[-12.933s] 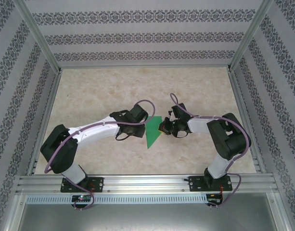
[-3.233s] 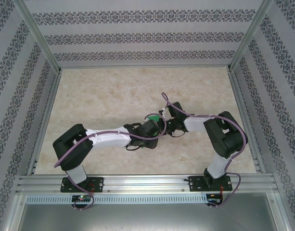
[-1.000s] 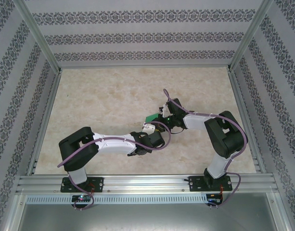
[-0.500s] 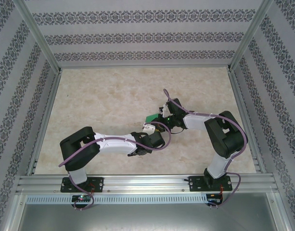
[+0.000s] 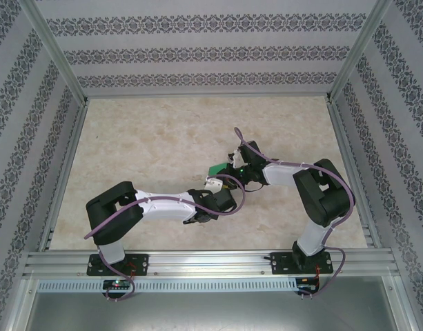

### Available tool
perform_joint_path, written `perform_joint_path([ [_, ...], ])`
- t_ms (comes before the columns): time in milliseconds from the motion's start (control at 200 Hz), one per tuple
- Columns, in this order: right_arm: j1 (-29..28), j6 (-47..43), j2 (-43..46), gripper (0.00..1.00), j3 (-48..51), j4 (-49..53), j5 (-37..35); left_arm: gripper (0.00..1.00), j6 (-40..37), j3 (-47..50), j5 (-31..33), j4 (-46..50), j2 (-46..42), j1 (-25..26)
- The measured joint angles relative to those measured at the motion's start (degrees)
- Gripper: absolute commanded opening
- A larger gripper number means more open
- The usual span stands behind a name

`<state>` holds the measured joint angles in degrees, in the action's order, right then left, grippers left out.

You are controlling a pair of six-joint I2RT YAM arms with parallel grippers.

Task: Fold a paper plane with a square sheet of paper (pick it up from the middle)
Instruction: Fourth fold the wing at the center of the table.

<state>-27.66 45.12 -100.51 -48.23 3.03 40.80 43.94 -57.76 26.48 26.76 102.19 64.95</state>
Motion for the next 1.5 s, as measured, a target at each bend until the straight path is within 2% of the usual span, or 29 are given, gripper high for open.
perform_joint_path([
  [80, 0.0, 0.0, 0.02, 0.19, 0.0, 0.04, 0.0, 0.01, 0.07, 0.96, -0.74, -1.53, -0.02, -0.07],
  [180, 0.0, -0.02, 0.11, 0.31, 0.0, 0.61, -0.04, 0.0, -0.07, 2.89, -2.45, -3.89, -0.52, -0.57],
  [300, 0.02, -0.37, 0.68, 0.37, 0.0, 1.79, -0.26, 0.0, -0.35, 6.36, -6.05, -7.74, -3.37, -2.01],
  [340, 0.07, -0.52, 1.36, 0.42, 0.0, 2.6, -0.39, 0.0, -0.42, 7.85, -8.04, -9.44, -4.85, -3.02],
  [420, 0.42, -1.29, 3.41, 0.43, 0.0, 3.78, -0.76, 0.0, -0.59, 11.04, -12.48, -13.22, -7.8, -5.64],
  [565, 1.55, -1.79, 9.16, 0.55, 0.42, 4.35, -1.27, 0.0, -0.55, 16.7, -21.51, -21.07, -11.28, -11.54],
  [674, 1.92, -1.92, 13.42, 0.57, 1.22, 4.39, -1.53, 0.0, -0.55, 19.06, -27.82, -25.53, -11.41, -14.84],
  [844, 1.36, -2.08, 15.67, 0.53, 1.4, 4.28, -1.29, 0.0, 0.15, 20.9, -36.39, -32.44, -10.36, -17.38],
  [954, -0.22, -2.73, 15.26, 0.45, 1.46, 4.26, -1.07, 0.0, 1.01, 21.88, -40.15, -36.15, -9.4, -18.75],
  [1194, -2.86, -1.31, 10.49, 0.21, 1.75, 0.9, -0.22, 0.0, 3.13, 23.93, -45.31, -40.98, -8.68, -21.46],
  [1504, -3.85, 0.0, 3.76, 0.18, 1.01, -2.54, 0.02, 0.01, 6.12, 25.77, -47.43, -44.7, -7.89, -22.99],
])
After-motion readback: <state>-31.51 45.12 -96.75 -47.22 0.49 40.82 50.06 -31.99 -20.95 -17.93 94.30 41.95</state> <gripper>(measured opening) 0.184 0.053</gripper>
